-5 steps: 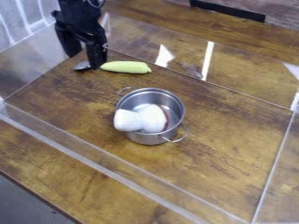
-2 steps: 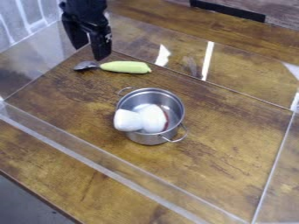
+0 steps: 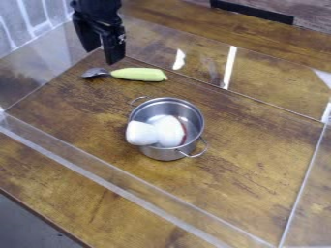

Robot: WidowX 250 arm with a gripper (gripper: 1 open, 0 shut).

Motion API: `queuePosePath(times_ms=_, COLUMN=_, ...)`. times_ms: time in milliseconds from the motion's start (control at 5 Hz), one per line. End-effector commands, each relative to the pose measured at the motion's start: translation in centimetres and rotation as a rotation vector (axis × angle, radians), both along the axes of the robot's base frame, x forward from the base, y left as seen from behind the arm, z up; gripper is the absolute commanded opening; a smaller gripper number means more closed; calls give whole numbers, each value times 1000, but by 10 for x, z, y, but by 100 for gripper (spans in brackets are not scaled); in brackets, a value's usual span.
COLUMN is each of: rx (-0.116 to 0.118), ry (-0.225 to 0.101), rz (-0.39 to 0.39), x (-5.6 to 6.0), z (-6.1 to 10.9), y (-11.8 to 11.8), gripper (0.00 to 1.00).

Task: Put the mushroom in the silver pot

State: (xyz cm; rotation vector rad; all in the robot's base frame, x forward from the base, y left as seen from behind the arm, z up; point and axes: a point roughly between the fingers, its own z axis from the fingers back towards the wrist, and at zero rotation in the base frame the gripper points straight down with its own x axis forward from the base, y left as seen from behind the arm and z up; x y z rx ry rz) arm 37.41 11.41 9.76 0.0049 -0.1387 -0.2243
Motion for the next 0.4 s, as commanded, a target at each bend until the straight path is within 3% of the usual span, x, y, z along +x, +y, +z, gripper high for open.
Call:
queuePosePath(times_ms=0, rx=22, ry=-56, rz=-18, x=7, z=19, y=18, gripper=100)
queuePosePath(times_ms=200, rx=18, ry=-50, rz=29, x=5, z=19, y=29, gripper=100)
